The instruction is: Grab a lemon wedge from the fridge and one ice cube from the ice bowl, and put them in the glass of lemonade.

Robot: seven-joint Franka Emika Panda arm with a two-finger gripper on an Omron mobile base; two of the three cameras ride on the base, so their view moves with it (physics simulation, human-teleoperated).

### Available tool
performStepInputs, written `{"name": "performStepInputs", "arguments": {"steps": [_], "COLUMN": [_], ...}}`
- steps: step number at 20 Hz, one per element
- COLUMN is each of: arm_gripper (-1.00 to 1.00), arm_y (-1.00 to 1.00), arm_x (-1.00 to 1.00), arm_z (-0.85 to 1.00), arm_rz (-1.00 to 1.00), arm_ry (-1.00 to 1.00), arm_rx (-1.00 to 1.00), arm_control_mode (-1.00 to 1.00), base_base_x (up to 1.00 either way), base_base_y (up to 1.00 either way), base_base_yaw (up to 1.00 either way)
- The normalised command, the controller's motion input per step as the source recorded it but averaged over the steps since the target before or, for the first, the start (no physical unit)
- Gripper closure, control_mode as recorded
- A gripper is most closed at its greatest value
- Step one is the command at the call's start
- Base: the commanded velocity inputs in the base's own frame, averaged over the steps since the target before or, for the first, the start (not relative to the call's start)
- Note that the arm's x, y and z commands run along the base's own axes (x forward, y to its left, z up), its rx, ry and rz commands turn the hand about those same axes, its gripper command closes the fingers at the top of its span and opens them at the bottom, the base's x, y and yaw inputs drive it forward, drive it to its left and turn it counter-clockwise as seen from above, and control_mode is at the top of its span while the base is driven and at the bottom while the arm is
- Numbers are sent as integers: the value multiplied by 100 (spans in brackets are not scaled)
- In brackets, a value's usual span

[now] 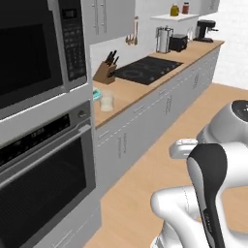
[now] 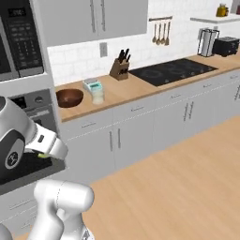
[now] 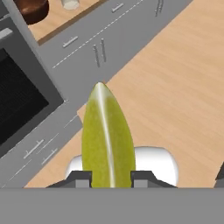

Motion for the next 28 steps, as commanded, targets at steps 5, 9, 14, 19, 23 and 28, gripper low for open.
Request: {"name": "performStepInputs", "arguments": {"steps": [5, 9, 14, 19, 23, 28], "arm_gripper": [100, 100, 100, 100, 100, 100], "arm_y": [0, 0, 0, 0, 0, 0], "arm_x": [0, 0, 0, 0, 0, 0], "arm_z": [0, 0, 0, 0, 0, 0], "arm_rz": [0, 0, 0, 0, 0, 0], "arm_ry": [0, 0, 0, 0, 0, 0], "arm_rx": [0, 0, 0, 0, 0, 0], "arm_control_mode": [100, 100, 100, 100, 100, 100], "base_base_x": [100, 100, 100, 100, 55, -10], "base_base_y": [-13, -41, -47, -52, -41, -30], "base_base_yaw": [0, 45, 66, 66, 58, 43]}}
